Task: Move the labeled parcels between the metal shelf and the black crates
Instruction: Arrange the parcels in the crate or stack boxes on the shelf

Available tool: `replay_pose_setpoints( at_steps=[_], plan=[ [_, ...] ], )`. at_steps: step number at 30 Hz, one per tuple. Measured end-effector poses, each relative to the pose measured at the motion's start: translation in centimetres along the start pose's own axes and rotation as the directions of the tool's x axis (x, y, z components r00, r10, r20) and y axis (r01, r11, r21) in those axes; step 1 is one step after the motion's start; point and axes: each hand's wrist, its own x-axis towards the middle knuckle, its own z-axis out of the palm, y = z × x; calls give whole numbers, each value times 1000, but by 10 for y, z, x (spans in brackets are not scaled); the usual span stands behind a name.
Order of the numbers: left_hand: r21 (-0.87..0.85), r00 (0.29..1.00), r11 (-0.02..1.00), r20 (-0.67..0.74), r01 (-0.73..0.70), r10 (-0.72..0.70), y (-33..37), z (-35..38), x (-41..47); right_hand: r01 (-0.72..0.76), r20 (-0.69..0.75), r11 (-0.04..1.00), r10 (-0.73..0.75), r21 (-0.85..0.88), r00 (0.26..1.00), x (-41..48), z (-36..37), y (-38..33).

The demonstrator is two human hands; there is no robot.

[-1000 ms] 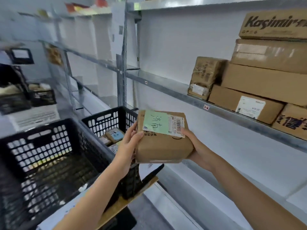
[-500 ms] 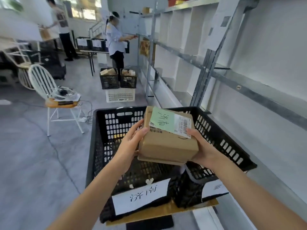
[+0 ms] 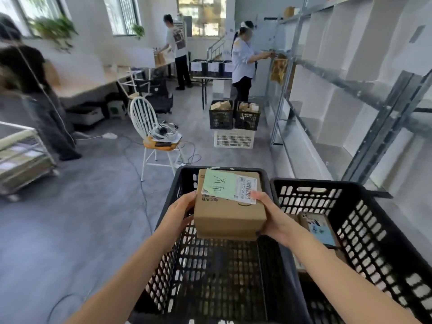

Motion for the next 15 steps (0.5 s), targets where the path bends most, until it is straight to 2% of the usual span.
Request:
replay_pose_setpoints(
  at_steps=[4,8,12,15],
  plan=[
    [66,980,996,-194,62,-48,-15,-6,15,-62,45,998,64,-30,997,41,6,8],
    [134,950,985,-307,105,-60,-37,-15,15,-112,37,993,113,-33,993,76,9,15],
    [207,948,971,-315,124,-54,-46,-24,25,-180,-52,981,177,-70,983,111,12,17],
    [219,950,964,-301,150,-79,-46,-27,45,-223,-86,974,219,-33,972,134,9,26]
  ],
)
